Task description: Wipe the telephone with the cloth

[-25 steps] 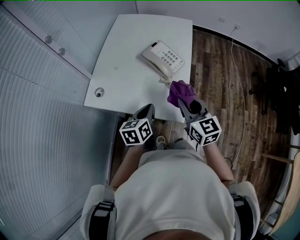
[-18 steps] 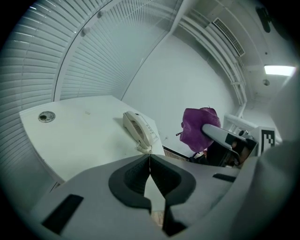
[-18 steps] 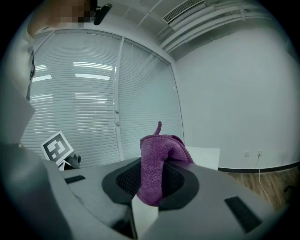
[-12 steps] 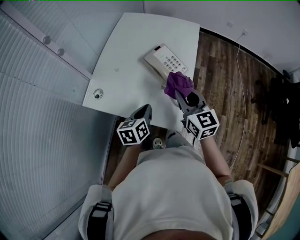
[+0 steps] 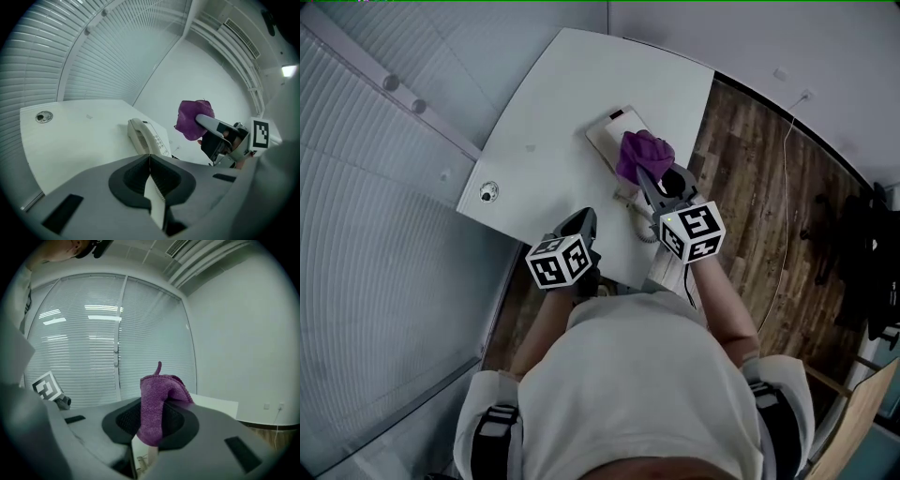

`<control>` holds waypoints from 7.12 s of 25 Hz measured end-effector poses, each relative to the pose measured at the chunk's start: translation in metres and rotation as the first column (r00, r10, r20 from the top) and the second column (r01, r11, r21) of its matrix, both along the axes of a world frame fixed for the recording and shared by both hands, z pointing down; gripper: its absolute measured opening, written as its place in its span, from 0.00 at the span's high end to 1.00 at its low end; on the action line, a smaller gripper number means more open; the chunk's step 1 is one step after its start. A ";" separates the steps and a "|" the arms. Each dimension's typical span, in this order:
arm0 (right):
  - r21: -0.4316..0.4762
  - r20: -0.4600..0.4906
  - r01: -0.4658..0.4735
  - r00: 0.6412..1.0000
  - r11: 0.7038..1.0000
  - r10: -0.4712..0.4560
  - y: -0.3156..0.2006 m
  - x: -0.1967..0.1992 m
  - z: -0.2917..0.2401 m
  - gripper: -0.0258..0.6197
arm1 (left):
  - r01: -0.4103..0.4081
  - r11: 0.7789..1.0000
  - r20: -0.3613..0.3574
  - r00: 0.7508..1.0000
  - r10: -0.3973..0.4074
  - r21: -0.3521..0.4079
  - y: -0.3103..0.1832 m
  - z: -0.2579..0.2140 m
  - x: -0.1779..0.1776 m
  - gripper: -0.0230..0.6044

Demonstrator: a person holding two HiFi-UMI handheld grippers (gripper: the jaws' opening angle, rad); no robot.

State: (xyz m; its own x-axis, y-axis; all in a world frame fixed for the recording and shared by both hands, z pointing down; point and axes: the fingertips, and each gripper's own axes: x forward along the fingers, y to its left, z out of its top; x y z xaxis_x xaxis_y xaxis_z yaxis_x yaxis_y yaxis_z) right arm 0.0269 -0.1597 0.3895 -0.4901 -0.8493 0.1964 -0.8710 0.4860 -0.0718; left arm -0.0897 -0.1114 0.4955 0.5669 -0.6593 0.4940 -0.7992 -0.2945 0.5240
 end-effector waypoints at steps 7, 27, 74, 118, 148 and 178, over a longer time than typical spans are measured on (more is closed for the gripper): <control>0.004 -0.008 0.077 0.997 0.997 -0.077 -0.043 -0.006 0.004 0.83 | 0.074 0.996 0.019 0.997 -0.074 -0.040 0.000 0.007 0.005 0.93; -0.005 -0.096 0.205 0.974 0.979 -0.205 -0.144 -0.057 0.046 0.83 | 0.242 0.970 0.047 0.970 -0.240 -0.037 0.001 0.015 -0.005 0.93; -0.118 -0.208 0.302 0.924 0.946 -0.321 -0.084 -0.053 0.114 0.83 | 0.219 0.976 0.049 0.975 -0.219 -0.001 -0.014 0.007 0.005 0.93; -0.309 -0.032 0.212 0.972 0.927 -0.233 0.011 0.001 0.162 0.83 | 0.105 0.994 0.033 0.994 -0.105 0.007 -0.036 0.010 0.043 0.93; -0.290 -0.005 -0.029 1.000 0.957 0.029 -0.008 0.084 0.144 0.83 | 0.248 0.966 0.069 0.968 -0.243 -0.069 -0.122 0.046 0.075 0.59; -0.274 -0.010 -0.033 0.999 0.961 0.032 -0.017 0.089 0.137 0.83 | 0.329 0.940 0.102 0.942 -0.320 -0.087 -0.137 0.047 0.071 0.59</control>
